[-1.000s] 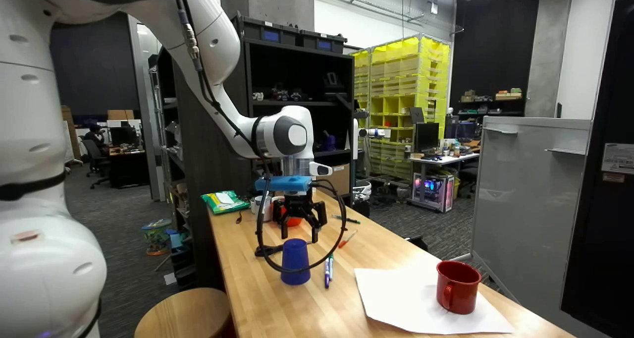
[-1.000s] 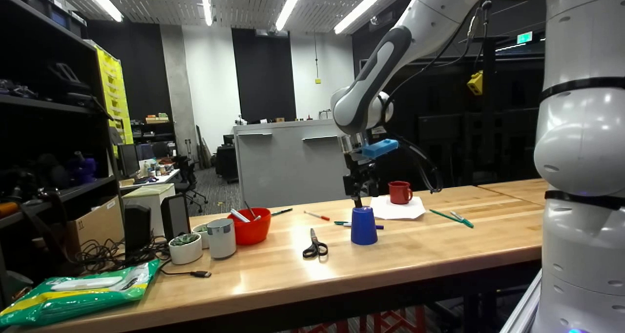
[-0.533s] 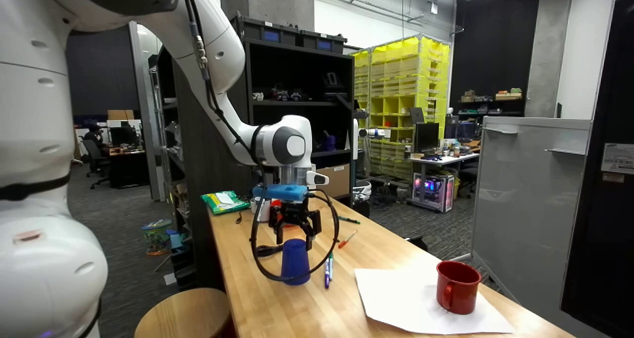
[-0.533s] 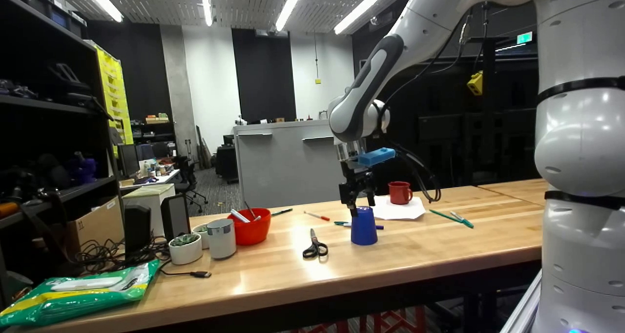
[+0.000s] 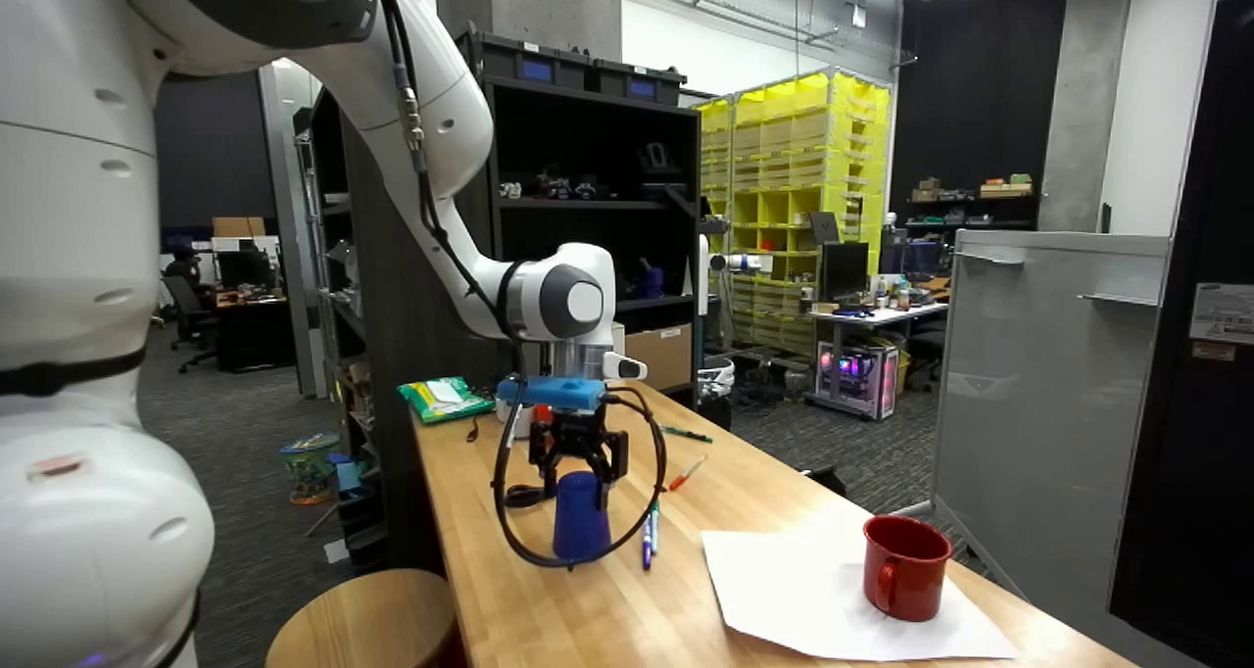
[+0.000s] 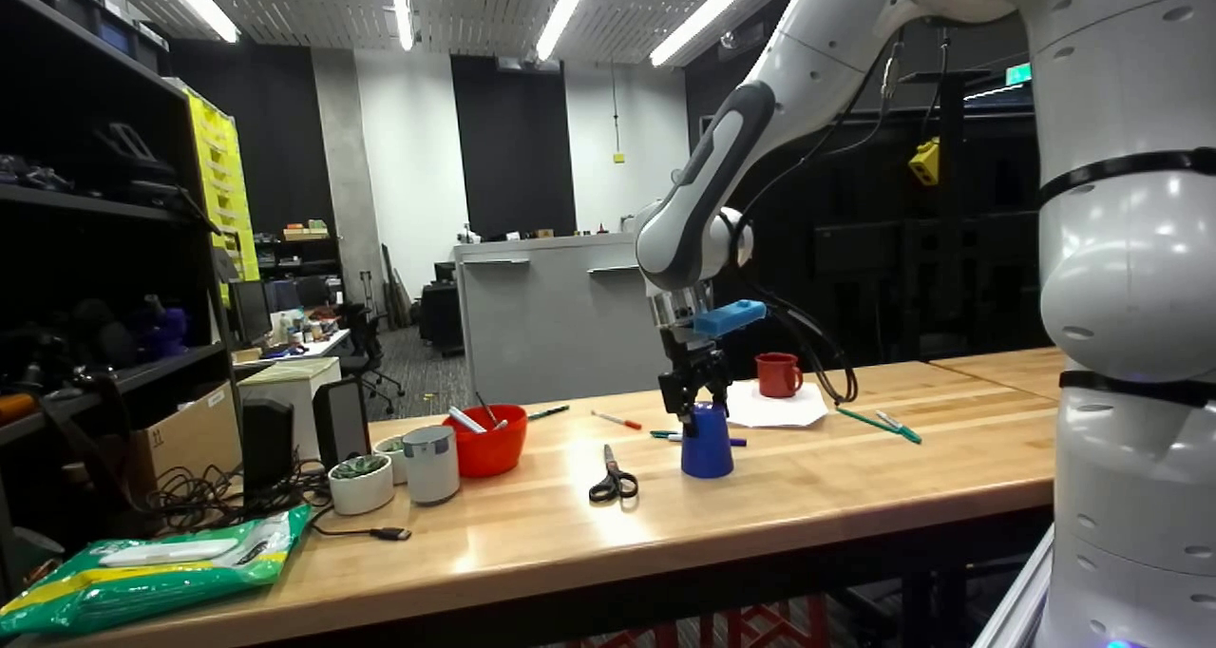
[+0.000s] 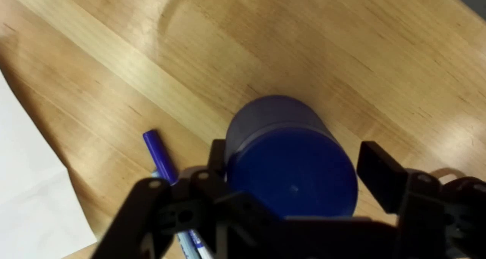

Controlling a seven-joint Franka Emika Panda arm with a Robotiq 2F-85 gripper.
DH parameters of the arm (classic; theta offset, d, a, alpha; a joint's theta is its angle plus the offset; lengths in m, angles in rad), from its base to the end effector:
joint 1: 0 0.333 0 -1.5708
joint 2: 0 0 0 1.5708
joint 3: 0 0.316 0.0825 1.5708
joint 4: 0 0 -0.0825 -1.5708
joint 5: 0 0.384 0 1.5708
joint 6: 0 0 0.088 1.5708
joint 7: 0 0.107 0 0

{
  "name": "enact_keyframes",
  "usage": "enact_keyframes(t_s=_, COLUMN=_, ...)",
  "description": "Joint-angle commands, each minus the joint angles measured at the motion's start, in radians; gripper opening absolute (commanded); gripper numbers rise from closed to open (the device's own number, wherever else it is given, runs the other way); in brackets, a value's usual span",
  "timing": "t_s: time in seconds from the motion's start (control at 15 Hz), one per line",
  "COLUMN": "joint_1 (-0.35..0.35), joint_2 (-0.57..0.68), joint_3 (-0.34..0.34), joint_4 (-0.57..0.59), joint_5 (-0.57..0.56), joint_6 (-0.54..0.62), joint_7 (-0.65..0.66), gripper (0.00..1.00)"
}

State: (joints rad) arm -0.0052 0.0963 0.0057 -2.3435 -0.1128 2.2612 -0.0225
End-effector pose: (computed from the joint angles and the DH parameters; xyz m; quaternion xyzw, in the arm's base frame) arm 0.4911 -0.0027 0.2788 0.9939 0.0511 -0.0895 0.0388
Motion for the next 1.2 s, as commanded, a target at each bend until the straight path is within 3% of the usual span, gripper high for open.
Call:
enact_keyframes(t_s=0.0, joint_1=0.014, joint_2=0.005, joint_3=0.004, joint_4=0.002, joint_5=-0.006, joint_6=0.001, joint_7=0.028, gripper=0.56)
enact_keyframes(t_s=0.07, joint_1=0.015, joint_2=0.004, joint_3=0.005, joint_4=0.003, joint_5=-0.009, joint_6=0.002, joint_7=0.03, gripper=0.5)
enact_keyframes(t_s=0.27, joint_1=0.024, joint_2=0.003, joint_3=0.006, joint_4=-0.004, joint_5=-0.032, joint_6=0.021, joint_7=0.052, gripper=0.5)
enact_keyframes(t_s=0.8, joint_1=0.067, joint_2=-0.031, joint_3=0.006, joint_4=-0.058, joint_5=-0.228, joint_6=0.231, joint_7=0.198, gripper=0.5)
enact_keyframes(t_s=0.93, joint_1=0.078, joint_2=-0.037, joint_3=0.0, joint_4=-0.078, joint_5=-0.322, joint_6=0.296, joint_7=0.277, gripper=0.5)
enact_keyframes(t_s=1.13, joint_1=0.094, joint_2=-0.044, joint_3=-0.024, joint_4=-0.1, joint_5=-0.581, joint_6=0.393, joint_7=0.465, gripper=0.5)
